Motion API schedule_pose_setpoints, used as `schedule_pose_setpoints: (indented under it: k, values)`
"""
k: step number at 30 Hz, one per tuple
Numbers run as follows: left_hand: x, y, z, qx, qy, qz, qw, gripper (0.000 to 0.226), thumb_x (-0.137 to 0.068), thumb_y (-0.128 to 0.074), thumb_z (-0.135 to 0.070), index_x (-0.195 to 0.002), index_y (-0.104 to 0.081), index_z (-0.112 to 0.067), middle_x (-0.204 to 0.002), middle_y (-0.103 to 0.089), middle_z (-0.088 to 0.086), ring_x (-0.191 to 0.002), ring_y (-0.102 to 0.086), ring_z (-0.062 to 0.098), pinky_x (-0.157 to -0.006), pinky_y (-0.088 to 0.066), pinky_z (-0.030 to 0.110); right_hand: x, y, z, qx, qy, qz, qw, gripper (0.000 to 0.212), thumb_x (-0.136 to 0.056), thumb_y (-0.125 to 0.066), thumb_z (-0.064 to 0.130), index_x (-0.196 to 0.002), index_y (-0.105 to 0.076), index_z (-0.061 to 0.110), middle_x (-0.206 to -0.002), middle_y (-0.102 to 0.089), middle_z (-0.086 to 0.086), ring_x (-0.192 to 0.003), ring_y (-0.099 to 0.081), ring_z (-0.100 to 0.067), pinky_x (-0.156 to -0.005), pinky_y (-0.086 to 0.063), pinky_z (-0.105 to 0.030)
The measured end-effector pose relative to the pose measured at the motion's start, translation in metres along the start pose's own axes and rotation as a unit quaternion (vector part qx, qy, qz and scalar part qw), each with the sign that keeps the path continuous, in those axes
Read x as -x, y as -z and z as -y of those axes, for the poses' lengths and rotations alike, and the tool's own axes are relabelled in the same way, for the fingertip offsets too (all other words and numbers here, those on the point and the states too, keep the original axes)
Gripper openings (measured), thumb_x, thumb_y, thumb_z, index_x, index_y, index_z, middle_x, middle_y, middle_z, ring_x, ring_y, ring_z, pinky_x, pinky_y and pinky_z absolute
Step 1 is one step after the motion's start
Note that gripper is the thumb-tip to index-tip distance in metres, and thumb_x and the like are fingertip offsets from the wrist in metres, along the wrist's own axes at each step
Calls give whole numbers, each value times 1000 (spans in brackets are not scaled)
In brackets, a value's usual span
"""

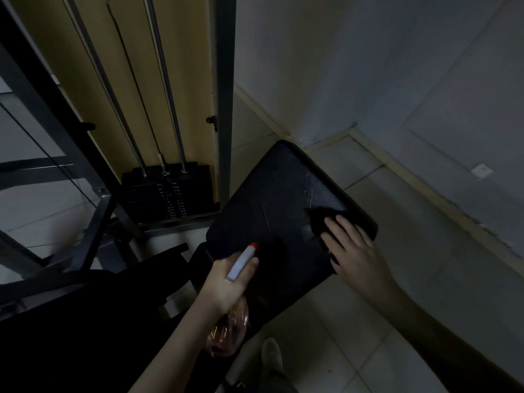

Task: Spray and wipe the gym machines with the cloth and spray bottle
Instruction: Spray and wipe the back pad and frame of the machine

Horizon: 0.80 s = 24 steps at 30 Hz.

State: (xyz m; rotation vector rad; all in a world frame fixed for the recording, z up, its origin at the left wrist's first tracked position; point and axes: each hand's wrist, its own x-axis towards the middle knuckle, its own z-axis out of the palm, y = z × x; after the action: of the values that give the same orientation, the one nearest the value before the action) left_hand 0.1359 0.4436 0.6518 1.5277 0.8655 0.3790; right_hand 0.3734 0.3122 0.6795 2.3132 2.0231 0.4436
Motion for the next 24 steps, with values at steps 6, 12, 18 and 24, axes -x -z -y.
schedule_pose_setpoints:
  k: [6, 12, 18, 24]
  values:
    - [0, 3, 4, -3, 7, -3, 1000, 33, -94, -57, -33, -91, -63, 0, -75, -63, 14, -69, -59, 28, -66, -46, 32, -58, -1, 16, -39, -143, -55, 987, 52, -73, -70, 8, -123, -57, 4, -142, -45, -14, -131, -32, -31, -104, -36, -48]
    - [-3, 5, 7, 1, -1, -6, 1000, 32, -93, -58, -38, -97, -66, -6, -84, -65, 23, -81, -63, 38, -78, -51, 52, -33, -42, 44, 5, 13, -26, 1000, 43, -68, -69, 11, -111, -66, 11, -122, -63, -12, -117, -57, -30, -98, -43, -42]
    - [-4, 6, 8, -5, -6, -19, 1000, 30, -95, -57, -34, -99, -65, -5, -88, -67, 22, -87, -65, 36, -81, -52, 46, -7, -30, 23, 81, -19, -104, 991, 45, -84, -42, 11, -128, -53, 15, -108, -65, -11, -106, -50, -29, -92, -36, -43]
    - [-3, 2, 11, -2, 10, -22, 1000, 27, -93, -58, -33, -97, -65, -7, -91, -67, 24, -89, -64, 36, -82, -52, 46, -29, -39, 41, 69, -28, -18, 997, 52, -82, -56, 35, -127, -57, 8, -139, -50, -10, -129, -37, -31, -108, -24, -47]
